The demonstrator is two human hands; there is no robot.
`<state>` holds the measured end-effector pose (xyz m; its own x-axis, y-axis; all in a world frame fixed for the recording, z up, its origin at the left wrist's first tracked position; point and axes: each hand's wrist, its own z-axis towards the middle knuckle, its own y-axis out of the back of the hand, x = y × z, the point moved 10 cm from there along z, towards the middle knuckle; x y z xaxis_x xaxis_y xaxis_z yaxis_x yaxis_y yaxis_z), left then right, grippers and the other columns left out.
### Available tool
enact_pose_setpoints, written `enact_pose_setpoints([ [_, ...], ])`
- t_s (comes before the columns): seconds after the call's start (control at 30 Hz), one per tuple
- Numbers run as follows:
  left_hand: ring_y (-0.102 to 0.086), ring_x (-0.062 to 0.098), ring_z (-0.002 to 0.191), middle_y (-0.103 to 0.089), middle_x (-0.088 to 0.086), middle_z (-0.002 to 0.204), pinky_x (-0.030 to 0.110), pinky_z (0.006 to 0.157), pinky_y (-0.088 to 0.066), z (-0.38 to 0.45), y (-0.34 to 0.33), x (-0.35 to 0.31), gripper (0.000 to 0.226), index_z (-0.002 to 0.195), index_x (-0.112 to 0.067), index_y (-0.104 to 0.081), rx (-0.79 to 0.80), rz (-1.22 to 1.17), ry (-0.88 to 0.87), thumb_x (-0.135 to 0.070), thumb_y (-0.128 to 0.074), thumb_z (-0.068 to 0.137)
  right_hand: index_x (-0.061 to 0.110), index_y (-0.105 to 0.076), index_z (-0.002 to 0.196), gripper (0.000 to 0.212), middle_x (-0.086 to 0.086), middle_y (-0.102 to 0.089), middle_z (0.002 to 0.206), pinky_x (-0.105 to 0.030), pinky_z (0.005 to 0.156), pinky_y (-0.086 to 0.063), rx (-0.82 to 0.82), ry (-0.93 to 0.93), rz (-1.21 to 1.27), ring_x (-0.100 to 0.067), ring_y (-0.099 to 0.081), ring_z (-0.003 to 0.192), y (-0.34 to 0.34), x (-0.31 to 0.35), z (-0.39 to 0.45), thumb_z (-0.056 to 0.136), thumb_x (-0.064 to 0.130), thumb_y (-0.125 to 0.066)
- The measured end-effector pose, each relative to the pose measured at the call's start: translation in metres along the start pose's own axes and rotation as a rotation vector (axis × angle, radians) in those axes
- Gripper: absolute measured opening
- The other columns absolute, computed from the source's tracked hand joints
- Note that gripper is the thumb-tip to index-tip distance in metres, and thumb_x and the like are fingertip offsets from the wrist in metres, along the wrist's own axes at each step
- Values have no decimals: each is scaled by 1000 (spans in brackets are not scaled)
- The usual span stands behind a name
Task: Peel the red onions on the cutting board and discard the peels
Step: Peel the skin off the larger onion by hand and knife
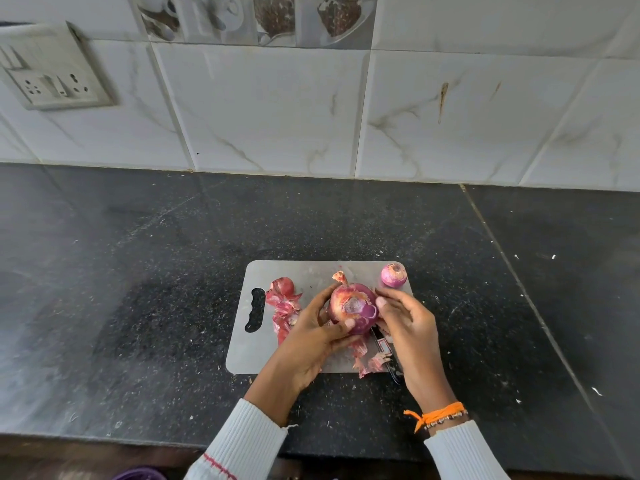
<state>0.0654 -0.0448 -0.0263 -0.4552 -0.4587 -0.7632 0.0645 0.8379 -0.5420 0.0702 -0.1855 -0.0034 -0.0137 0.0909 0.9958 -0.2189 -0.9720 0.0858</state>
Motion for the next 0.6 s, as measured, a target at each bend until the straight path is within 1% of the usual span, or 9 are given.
enact_pose_setpoints([
  [0.07,-64,23,97,-55,12,116,36,83,-55,0,1,0,61,131,-15,-45,-11,22,-11,15,-57,80,29,-64,102,22,11,-68,103,-19,81,-53,57,44,-79,-1,-64,97,-5,6,-1,85,16,-66],
  [0.13,-64,21,97,-58,9,110,36,86,-54,2,5,-1,60,130,-11,-43,-47,49,-32,15,-60,78,22,-66,106,26,13,-68,100,-15,77,-53,62,85,-155,3,-65,93,-5,12,-2,81,17,-70],
  [0.2,-63,22,99,-59,11,110,35,86,-55,3,9,-1,59,127,-10,-44,-92,82,-48,13,-64,76,19,-68,107,29,10,-69,98,-16,76,-54,64,128,-223,0,-66,90,-6,16,-3,78,19,-72],
  [0.27,-63,22,99,-59,12,112,31,82,-56,3,13,-2,57,124,-12,-45,-124,108,-60,9,-66,75,17,-67,109,32,7,-70,100,-18,78,-55,87,152,-278,-3,-67,90,-8,17,-3,78,19,-73],
  [0.4,-63,23,101,-60,10,112,28,78,-57,2,13,-7,57,122,-13,-47,-127,198,-100,5,-71,73,12,-67,112,36,5,-69,98,-18,74,-56,105,182,-291,0,-67,88,-6,17,-3,77,15,-74],
  [0.47,-64,22,101,-62,8,110,26,76,-57,2,12,-11,57,120,-13,-49,-119,224,-117,5,-72,72,14,-67,109,32,6,-69,95,-16,72,-56,101,198,-296,3,-66,86,-5,18,-3,78,12,-73],
  [0.53,-64,22,100,-64,8,110,26,78,-57,2,11,-14,58,118,-13,-51,-110,261,-135,5,-74,68,21,-66,104,26,3,-71,92,-18,72,-56,81,207,-292,0,-67,83,-1,18,-3,81,8,-69],
  [0.6,-65,21,100,-65,8,110,28,80,-56,2,10,-15,59,117,-14,-53,-101,295,-141,2,-77,65,22,-66,101,27,3,-71,89,-16,72,-56,77,215,-297,1,-67,83,4,19,-2,81,5,-68],
])
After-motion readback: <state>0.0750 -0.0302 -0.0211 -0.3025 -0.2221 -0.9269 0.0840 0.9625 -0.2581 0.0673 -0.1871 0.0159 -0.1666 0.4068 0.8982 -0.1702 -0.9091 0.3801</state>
